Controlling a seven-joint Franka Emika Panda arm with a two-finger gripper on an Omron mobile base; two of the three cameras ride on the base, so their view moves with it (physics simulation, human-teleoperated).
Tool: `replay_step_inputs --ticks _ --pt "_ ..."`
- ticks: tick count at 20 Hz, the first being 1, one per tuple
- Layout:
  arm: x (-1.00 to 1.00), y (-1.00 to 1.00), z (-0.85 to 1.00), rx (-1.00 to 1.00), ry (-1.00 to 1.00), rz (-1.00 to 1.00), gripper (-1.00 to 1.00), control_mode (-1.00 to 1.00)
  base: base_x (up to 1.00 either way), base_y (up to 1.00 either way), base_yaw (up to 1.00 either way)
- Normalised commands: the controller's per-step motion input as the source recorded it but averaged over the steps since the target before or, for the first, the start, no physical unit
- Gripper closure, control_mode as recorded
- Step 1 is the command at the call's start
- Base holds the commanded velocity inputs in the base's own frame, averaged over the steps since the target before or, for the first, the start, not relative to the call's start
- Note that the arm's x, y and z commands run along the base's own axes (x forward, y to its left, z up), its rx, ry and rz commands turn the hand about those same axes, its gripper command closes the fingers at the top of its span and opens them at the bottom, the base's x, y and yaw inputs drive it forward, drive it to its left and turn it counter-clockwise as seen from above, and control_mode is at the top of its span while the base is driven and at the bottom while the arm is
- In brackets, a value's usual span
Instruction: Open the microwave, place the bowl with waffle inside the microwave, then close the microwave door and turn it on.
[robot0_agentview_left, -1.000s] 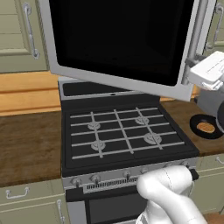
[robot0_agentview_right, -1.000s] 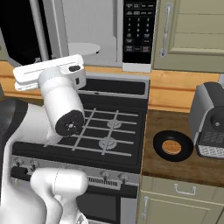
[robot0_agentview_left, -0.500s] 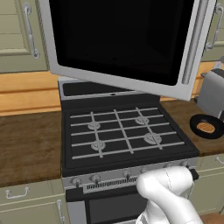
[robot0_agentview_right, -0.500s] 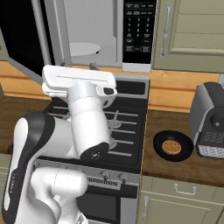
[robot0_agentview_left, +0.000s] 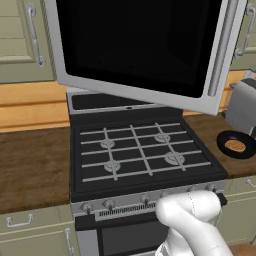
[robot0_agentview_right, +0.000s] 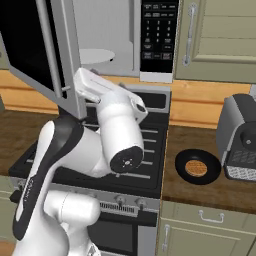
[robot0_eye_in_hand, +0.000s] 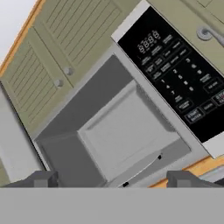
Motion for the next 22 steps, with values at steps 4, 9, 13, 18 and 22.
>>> replay_step_inputs --ticks 4,9,13,18,22 --pt "0.42 0.00 -0.32 0.01 0.20 0.14 -1.00 -1.00 0.00 0.00 0.00" --pt "0.59 0.02 -0.18 0.07 0.19 0.17 -1.00 -1.00 0.00 0.00 0.00" --pt "0.57 0.00 -0.02 0.09 0.18 0.18 -1.00 -1.00 0.00 0.00 0.00" --pt "0.49 0.00 0.00 0.08 0.19 0.18 -1.00 -1.00 0.00 0.00 0.00" --pt "0.51 0.01 -0.05 0.08 0.17 0.20 -1.00 -1.00 0.00 0.00 0.00"
